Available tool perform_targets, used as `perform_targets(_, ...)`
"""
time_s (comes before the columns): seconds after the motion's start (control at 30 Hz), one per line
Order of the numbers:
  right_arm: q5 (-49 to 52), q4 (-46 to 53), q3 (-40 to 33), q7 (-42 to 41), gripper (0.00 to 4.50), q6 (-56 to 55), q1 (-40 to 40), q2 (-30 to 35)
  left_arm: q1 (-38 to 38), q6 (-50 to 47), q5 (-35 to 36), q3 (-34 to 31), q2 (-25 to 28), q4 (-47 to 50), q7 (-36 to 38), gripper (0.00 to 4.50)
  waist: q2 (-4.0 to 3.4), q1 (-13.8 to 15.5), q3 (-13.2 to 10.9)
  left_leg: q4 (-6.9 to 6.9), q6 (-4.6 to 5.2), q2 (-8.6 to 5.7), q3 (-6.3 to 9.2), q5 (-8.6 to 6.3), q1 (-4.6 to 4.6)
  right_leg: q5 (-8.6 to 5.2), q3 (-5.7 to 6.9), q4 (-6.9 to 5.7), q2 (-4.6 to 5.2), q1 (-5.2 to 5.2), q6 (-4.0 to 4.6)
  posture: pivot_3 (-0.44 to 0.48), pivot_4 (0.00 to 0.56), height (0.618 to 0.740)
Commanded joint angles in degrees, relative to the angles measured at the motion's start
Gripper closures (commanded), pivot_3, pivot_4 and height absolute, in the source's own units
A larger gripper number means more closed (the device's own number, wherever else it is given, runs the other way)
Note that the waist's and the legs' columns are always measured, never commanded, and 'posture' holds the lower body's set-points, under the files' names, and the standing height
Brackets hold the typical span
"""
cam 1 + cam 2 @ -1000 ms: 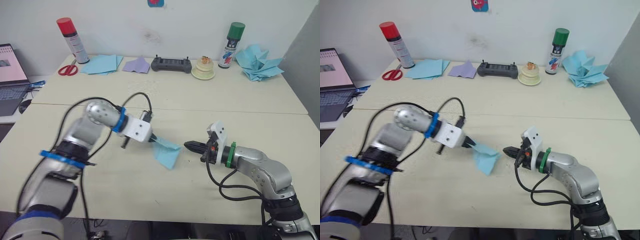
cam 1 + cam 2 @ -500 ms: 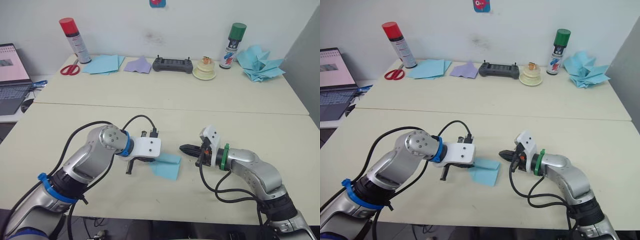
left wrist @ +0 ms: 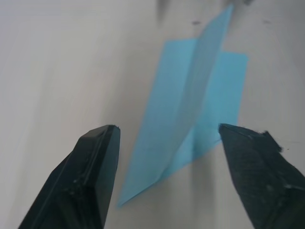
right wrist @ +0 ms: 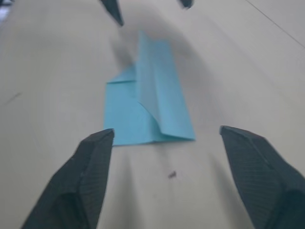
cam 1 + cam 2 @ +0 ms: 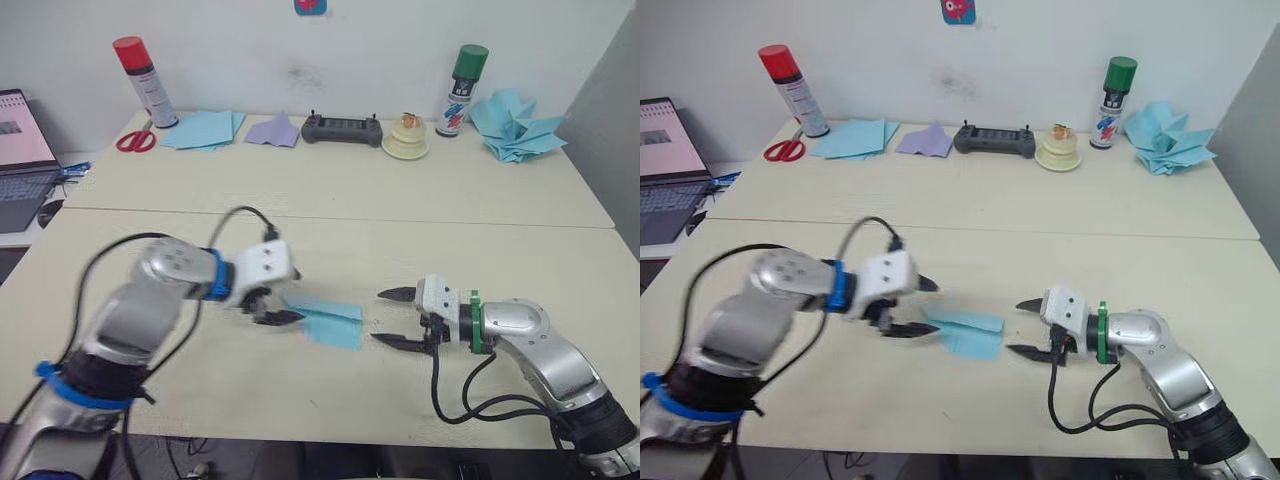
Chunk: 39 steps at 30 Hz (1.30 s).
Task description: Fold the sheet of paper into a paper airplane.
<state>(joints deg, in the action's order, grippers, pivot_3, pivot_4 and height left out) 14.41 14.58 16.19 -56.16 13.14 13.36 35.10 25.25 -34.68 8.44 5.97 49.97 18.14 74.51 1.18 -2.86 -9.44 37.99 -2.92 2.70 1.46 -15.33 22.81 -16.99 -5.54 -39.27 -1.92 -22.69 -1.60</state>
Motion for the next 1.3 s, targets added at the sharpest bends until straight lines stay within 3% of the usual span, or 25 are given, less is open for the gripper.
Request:
perform_targets(0.03, -1.35, -1.86, 2.16, -0.65, 0.80, -4.17, 3.32, -3.72, -1.88, -1.15, 6.13, -7.30, -1.19, -2.73, -1.99, 0.01, 0.00, -0.04, -0.01, 0.03, 0.00, 0.00, -0.02, 0.00, -0.02, 0.00, -0.01, -0.01, 0.02, 0.02, -0.01, 0.000, 0.150, 0.740)
perform_targets(0.17, -2.61, -5.55, 3.23, 0.44, 0.80, -6.04, 5.60, -8.39, -3.75, -2.76, 9.26, -9.76, -3.43, -3.12, -6.32, 0.01, 0.11, 0.36, -0.07, 0.11, -0.01, -0.02, 0.03, 0.00, -0.02, 0.00, 0.03, -0.13, 0.02, 0.03, 0.00, 0.000, 0.150, 0.740)
perform_targets(0.27, -4.51, -8.24, 4.25, -0.47, 1.37, -8.21, 5.84, -9.00, -5.29, -4.34, 11.38, -9.43, -5.00, -0.93, -8.57, 0.00, 0.12, 0.87, -0.08, 0.13, -0.01, -0.03, 0.01, 0.01, -0.02, 0.10, 0.01, -0.14, 0.06, 0.03, 0.16, 0.000, 0.150, 0.740)
perform_targets(0.53, -8.61, -14.62, 4.82, -1.14, 4.29, -16.30, 6.36, -8.75, -5.17, -3.04, 11.36, -7.12, -7.25, -2.69, -12.95, 0.00, 0.18, 0.96, -0.11, 0.12, -0.01, -0.03, 0.00, 0.01, -0.06, 0.12, 0.01, -0.27, 0.06, 0.00, 0.22, 0.000, 0.150, 0.740)
perform_targets(0.57, -8.69, -14.90, 4.68, -1.30, 4.46, -16.94, 6.24, -8.69, -5.15, -2.83, 11.31, -6.88, -7.67, -2.94, -13.48, 0.00, 0.18, 0.96, -0.11, 0.12, -0.02, -0.03, -0.01, 0.01, -0.06, 0.12, 0.01, -0.27, 0.05, 0.00, 0.22, 0.000, 0.150, 0.740)
perform_targets(0.77, -10.13, -13.46, 4.32, -2.43, 4.46, -21.38, 3.77, -5.36, -4.83, 0.35, 8.99, -3.30, -12.63, -5.77, -18.91, 0.00, 0.18, 1.11, -0.11, 0.13, -0.02, -0.05, 0.00, 0.01, -0.05, 0.13, 0.00, -0.28, 0.06, 0.01, 0.22, 0.000, 0.150, 0.740)
perform_targets(0.87, -11.02, -11.96, 4.97, -2.70, 4.50, -22.78, 2.42, -3.66, -4.98, 0.16, 9.87, -2.26, -15.61, -6.25, -20.39, 0.60, 0.19, 1.10, -0.11, 0.14, -0.02, -0.06, -0.01, 0.01, -0.05, 0.13, -0.01, -0.27, 0.07, 0.02, 0.22, 0.000, 0.150, 0.740)
perform_targets(0.97, -10.86, -10.95, 4.81, -2.77, 4.50, -22.61, 1.58, -3.30, -6.03, -0.58, 10.55, -0.37, -16.73, -5.50, -19.89, 1.61, 0.19, 1.00, -0.11, 0.14, -0.02, -0.05, 0.00, 0.01, -0.06, 0.13, -0.01, -0.30, 0.06, 0.01, 0.22, 0.000, 0.150, 0.740)
perform_targets(1.17, -11.08, -10.69, 4.94, -2.32, 4.50, -22.29, 0.79, -3.70, -7.54, -0.08, 9.79, 2.94, -15.71, -6.53, -17.87, 3.50, 0.19, 0.97, -0.11, 0.14, -0.02, -0.05, 0.00, 0.01, -0.14, 0.13, -0.02, -0.44, 0.05, 0.01, 0.22, 0.000, 0.150, 0.740)
perform_targets(1.3, -10.81, -10.57, 4.69, -2.53, 4.50, -22.81, -0.09, -3.36, -7.54, 0.94, 8.25, 4.57, -15.35, -8.70, -17.99, 4.45, 0.19, 0.99, -0.11, 0.14, -0.02, -0.08, -0.02, 0.01, -0.17, 0.12, -0.03, -0.46, 0.05, 0.03, 0.22, 0.000, 0.150, 0.740)
